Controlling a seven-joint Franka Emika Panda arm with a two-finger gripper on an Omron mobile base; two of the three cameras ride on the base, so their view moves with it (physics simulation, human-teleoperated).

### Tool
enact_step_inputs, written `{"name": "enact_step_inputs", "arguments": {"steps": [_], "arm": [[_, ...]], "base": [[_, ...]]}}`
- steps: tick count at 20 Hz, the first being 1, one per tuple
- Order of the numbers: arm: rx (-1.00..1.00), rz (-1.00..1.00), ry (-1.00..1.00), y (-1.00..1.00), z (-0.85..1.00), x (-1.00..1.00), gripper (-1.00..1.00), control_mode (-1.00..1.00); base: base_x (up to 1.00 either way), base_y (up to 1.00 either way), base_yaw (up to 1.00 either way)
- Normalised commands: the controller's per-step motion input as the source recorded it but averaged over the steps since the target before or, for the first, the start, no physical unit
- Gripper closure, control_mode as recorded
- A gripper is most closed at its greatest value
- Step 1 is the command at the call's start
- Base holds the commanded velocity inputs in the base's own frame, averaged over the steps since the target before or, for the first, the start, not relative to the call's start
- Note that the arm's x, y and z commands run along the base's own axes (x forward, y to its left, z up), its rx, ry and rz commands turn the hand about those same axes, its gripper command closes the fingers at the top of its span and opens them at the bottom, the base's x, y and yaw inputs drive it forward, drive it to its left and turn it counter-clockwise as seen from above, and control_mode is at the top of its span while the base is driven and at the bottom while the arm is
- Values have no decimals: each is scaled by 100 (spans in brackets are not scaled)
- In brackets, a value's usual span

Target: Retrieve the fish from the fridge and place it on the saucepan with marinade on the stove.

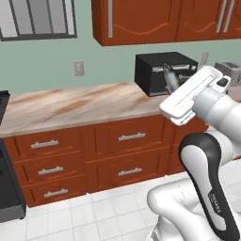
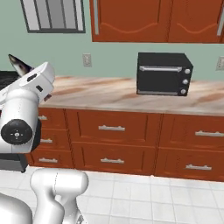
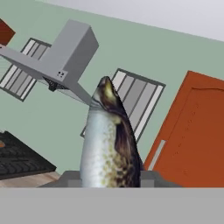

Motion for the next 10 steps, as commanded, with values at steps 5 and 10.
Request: {"name": "enact_step_inputs", "arguments": {"steps": [5,10], "arm": [[0,0,0,0,0,0,100,100],[0,0,0,0,0,0,100,100]], "base": [[99,31,0],[95,37,0]]}}
